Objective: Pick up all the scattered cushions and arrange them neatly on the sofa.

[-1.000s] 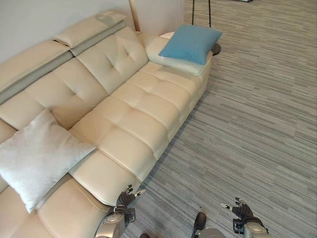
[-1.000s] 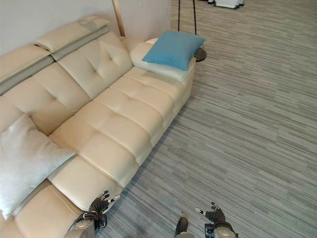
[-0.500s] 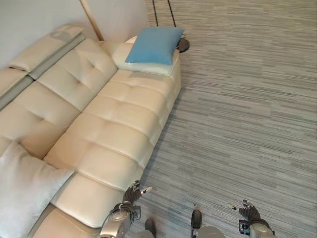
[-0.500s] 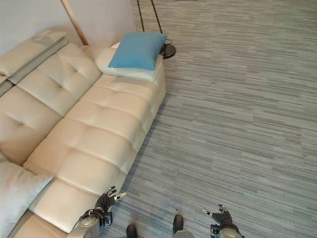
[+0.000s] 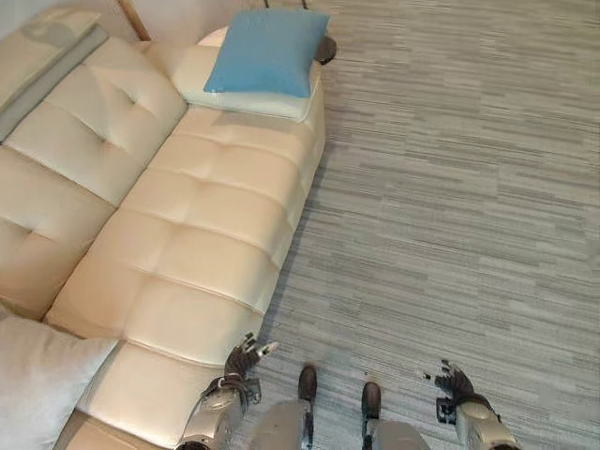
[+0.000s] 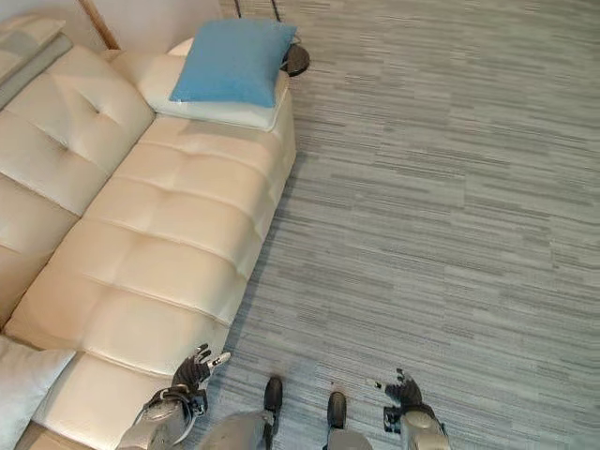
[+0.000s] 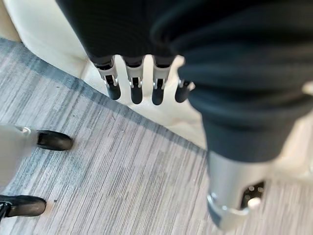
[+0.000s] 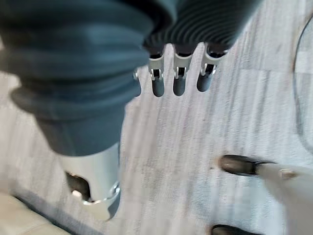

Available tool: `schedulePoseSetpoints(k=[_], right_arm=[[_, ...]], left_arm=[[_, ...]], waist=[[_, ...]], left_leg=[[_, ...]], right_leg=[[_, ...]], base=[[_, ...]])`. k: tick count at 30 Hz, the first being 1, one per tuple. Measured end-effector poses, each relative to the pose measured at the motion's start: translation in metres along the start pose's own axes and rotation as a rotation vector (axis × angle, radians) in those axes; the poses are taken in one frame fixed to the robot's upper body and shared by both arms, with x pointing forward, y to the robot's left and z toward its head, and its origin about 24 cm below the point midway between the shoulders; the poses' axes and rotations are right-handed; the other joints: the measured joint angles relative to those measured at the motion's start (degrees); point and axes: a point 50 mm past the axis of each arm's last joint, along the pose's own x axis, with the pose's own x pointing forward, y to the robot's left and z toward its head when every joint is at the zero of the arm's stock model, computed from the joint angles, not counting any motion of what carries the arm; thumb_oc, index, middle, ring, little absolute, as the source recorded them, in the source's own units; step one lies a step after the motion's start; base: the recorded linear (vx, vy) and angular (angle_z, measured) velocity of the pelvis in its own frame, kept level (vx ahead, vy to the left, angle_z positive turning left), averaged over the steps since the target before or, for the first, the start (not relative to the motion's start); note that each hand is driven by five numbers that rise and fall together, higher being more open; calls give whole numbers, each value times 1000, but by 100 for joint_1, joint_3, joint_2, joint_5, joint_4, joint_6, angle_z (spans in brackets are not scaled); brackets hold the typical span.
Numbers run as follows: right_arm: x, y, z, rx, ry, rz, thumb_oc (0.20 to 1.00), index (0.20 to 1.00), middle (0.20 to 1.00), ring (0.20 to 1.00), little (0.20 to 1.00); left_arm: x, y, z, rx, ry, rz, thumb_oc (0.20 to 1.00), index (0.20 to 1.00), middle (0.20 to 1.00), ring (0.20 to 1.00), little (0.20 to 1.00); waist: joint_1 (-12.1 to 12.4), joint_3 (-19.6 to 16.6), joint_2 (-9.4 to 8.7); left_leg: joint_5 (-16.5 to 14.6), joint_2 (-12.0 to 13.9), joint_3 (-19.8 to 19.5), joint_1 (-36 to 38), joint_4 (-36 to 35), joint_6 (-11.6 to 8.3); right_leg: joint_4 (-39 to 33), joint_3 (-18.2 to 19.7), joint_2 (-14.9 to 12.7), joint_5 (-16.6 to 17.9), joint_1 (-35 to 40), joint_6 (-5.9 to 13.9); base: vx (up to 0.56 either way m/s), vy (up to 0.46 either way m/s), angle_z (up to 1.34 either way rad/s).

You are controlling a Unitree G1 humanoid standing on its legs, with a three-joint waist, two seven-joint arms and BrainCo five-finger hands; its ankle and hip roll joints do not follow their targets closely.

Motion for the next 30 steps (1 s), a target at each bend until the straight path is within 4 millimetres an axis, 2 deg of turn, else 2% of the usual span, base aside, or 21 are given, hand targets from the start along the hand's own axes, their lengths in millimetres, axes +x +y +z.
schedulePoseSetpoints(k=[2,4,6,7,8,10,11,12,13,14,15,16,17,18,19,21,22,23,25,28,30], right_arm=[[0,-3,-2,-1,4,-7,1000,1000,1000,1000,1000],[-3,4,-8,-2,21,17,1000,1000,1000,1000,1000],[-6,13,-16,13,44,40,1000,1000,1000,1000,1000],[-7,15,-20,17,54,52,1000,1000,1000,1000,1000],[-8,15,-21,23,55,57,1000,1000,1000,1000,1000],[-9,15,-24,36,61,59,1000,1000,1000,1000,1000],[-10,14,-27,35,69,58,1000,1000,1000,1000,1000],[-13,12,-34,37,86,51,1000,1000,1000,1000,1000],[-10,13,-29,37,76,54,1000,1000,1000,1000,1000],[-9,12,-25,36,60,52,1000,1000,1000,1000,1000],[-7,14,-17,49,41,55,1000,1000,1000,1000,1000],[-5,16,-15,62,49,53,1000,1000,1000,1000,1000],[-5,16,-15,88,52,47,1000,1000,1000,1000,1000],[-8,12,-24,94,76,30,1000,1000,1000,1000,1000],[-9,10,-30,90,94,25,1000,1000,1000,1000,1000],[-18,7,-53,84,156,15,1000,1000,1000,1000,1000],[-20,2,-61,81,174,3,1000,1000,1000,1000,1000],[-19,-1,-58,81,165,-5,1000,1000,1000,1000,1000],[-16,-4,-50,78,141,-11,1000,1000,1000,1000,1000],[-12,-7,-39,93,108,-14,1000,1000,1000,1000,1000],[-10,-9,-33,98,89,-15,1000,1000,1000,1000,1000]], left_arm=[[-1,-2,-2,-5,1,-5,1000,1000,1000,1000,1000],[-1,0,6,7,-26,-6,1000,1000,1000,1000,1000],[-1,8,10,49,-40,7,1000,1000,1000,1000,1000],[-1,11,12,73,-45,15,1000,1000,1000,1000,1000],[-1,14,12,80,-47,20,1000,1000,1000,1000,1000],[0,16,16,89,-57,23,1000,1000,1000,1000,1000],[1,16,18,89,-63,24,1000,1000,1000,1000,1000],[2,16,21,95,-71,20,1000,1000,1000,1000,1000],[2,18,20,101,-61,29,1000,1000,1000,1000,1000],[2,17,19,98,-59,27,1000,1000,1000,1000,1000],[3,21,16,86,-46,45,1000,1000,1000,1000,1000],[2,25,11,71,-28,63,1000,1000,1000,1000,1000],[3,26,10,65,-16,70,1000,1000,1000,1000,1000],[4,28,13,76,-21,73,1000,1000,1000,1000,1000],[4,26,14,74,-27,66,1000,1000,1000,1000,1000],[3,20,11,74,-32,46,1000,1000,1000,1000,1000],[2,15,8,69,-24,31,1000,1000,1000,1000,1000],[1,12,2,58,-9,27,1000,1000,1000,1000,1000],[1,6,1,49,-6,14,1000,1000,1000,1000,1000],[-2,8,-11,38,31,25,1000,1000,1000,1000,1000],[-2,8,-10,34,29,24,1000,1000,1000,1000,1000]], waist=[[-49,-84,122],[-62,-133,-40],[-76,-191,-171],[-73,-186,-185],[-86,-183,-189],[-129,-209,-252],[-121,-223,-275],[-116,-232,-308],[-88,-195,-376],[-93,-135,-273],[-37,-80,-197],[76,-84,-158],[121,-85,-160],[-28,-84,-184],[-62,-80,-199],[-95,-140,-178],[-131,-254,-106],[-111,-299,14],[-96,-348,32],[-52,-447,-32],[1,-469,-8]], left_leg=[[280,47,-34,40,-251,54],[311,-24,172,129,-236,294],[178,-48,380,223,-240,490],[149,-48,483,406,-239,585],[106,-51,572,554,-235,640],[103,-124,675,768,-231,634],[66,-159,660,809,-213,668],[-116,-215,646,913,-197,843],[-138,-290,718,1030,-222,868],[-401,-173,750,1102,-183,889],[-596,-60,1044,1114,-106,734],[-689,33,1227,1156,-89,573],[-709,56,1302,1218,-92,549],[-765,33,1198,1357,-114,456],[-778,31,1165,1445,-139,434],[-978,141,941,1877,-231,231],[-1036,259,868,1942,-218,158],[-1082,404,835,1921,-135,93],[-1112,510,748,1728,399,34],[-1204,610,683,1162,2216,-132],[-1285,598,517,753,2924,-261]], right_leg=[[0,79,34,-21,46,39],[223,249,-53,-231,-41,165],[1143,233,-110,-465,-457,346],[2242,233,-136,-672,-896,570],[3314,233,-188,-691,-1353,645],[4696,154,-390,-917,-1935,923],[4856,139,-421,-929,-2034,954],[5234,-46,-575,-908,-2296,815],[5229,-277,-744,-1027,-2578,605],[4660,-634,-729,-1081,-2715,516],[3413,-1061,-689,-1052,-2748,508],[2044,-1273,-468,-896,-2594,709],[1035,-1244,-301,-724,-2496,856],[385,-1162,-323,-374,-2379,783],[428,-1143,-331,-251,-2333,704],[1107,-1128,-195,61,-2044,292],[1093,-1090,-95,345,-2002,179],[1050,-1101,39,377,-1942,122],[749,-1080,212,626,-1702,-163],[297,-1012,416,780,-1122,-559],[227,-960,515,759,-983,-661]], base=[[347,158,-33],[298,135,-46],[283,153,-57],[186,131,-57],[180,142,-47],[189,119,2],[140,77,23],[230,42,8],[368,-72,-5],[583,-199,-50],[538,-278,-95],[471,-256,-115],[412,-194,-46],[457,-200,16],[465,-204,68],[508,-287,50],[408,-287,33],[520,-419,34],[367,-307,24],[211,-191,-10],[225,-187,-26]])
